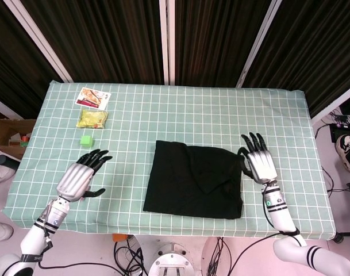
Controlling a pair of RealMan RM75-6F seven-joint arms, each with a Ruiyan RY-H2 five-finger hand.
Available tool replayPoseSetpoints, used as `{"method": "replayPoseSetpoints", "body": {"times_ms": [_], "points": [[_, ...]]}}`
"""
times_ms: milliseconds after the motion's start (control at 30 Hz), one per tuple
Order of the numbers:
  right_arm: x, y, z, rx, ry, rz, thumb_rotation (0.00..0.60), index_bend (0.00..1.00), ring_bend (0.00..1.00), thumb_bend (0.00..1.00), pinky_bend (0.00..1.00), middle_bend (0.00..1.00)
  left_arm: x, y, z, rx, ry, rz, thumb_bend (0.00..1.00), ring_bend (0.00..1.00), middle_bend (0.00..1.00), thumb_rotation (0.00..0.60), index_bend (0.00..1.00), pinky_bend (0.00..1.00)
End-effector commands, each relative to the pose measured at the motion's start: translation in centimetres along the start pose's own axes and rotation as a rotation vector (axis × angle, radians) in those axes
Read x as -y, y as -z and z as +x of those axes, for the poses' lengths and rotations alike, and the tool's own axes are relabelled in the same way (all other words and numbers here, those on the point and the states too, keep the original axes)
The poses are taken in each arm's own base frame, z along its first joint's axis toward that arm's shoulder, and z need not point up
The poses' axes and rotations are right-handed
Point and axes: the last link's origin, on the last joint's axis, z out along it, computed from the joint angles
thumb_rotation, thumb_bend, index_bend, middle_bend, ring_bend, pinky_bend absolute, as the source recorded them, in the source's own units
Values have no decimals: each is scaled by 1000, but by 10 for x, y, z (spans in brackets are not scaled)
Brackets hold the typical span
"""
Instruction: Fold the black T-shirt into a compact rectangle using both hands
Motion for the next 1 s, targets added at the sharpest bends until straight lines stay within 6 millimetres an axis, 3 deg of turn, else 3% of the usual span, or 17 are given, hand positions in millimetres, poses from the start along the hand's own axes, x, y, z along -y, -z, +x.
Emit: {"method": "replayPoseSetpoints", "body": {"times_ms": [33,100,200,367,633,800,1000], "points": [[-11,-3,4,70,11,-58,600,123,0,342,0,14,0,1,0,1,-2,1,145,60,86,600,161,179],[-8,-1,14,68,-11,-38,600,47,0,300,0,0,1,2,2,-4,-6,2,145,60,86,600,161,179],[5,12,31,50,-72,59,600,51,0,291,0,7,2,4,5,-17,-8,7,145,60,86,600,161,179],[27,39,43,60,-76,253,600,254,0,291,0,67,3,5,7,-31,3,14,145,60,86,600,161,179],[57,53,18,159,-24,413,600,369,0,292,0,86,1,6,5,-19,2,9,145,60,86,600,161,179],[58,50,4,166,75,437,600,374,0,221,0,86,3,7,3,-11,8,19,145,60,86,600,161,179],[55,41,-3,141,154,436,600,382,0,205,0,86,5,8,1,-2,19,25,145,60,86,600,161,180]]}}
